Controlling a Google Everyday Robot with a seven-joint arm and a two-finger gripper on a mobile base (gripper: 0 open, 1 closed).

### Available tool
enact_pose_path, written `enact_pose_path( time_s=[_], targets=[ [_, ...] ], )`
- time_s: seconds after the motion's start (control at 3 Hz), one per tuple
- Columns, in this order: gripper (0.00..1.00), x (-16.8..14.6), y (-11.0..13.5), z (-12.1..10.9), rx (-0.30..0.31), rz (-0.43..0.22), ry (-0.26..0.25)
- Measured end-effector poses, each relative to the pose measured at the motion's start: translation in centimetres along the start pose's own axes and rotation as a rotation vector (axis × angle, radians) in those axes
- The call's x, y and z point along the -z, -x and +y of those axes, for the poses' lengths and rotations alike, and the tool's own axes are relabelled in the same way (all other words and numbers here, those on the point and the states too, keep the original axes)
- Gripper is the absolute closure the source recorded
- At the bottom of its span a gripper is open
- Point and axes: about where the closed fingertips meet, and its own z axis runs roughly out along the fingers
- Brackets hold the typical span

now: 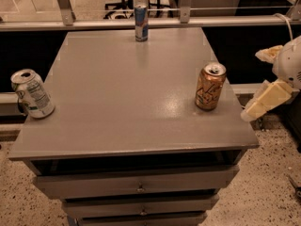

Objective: Move orange can near 7up can

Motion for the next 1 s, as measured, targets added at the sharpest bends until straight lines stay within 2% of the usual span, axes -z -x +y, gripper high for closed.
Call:
enact_pose_path(
  time_s=[0.33,0.67,1.0],
  targets=[
    [0.00,-1.6,0.1,-1.0,-0.047,-0.120,0.007],
    [0.00,-4.0,1.6,-1.4,-0.123,-0.305,0.069],
    [0.00,-5.5,2.8,-1.5,-0.157,-0.416,0.112]
  ],
)
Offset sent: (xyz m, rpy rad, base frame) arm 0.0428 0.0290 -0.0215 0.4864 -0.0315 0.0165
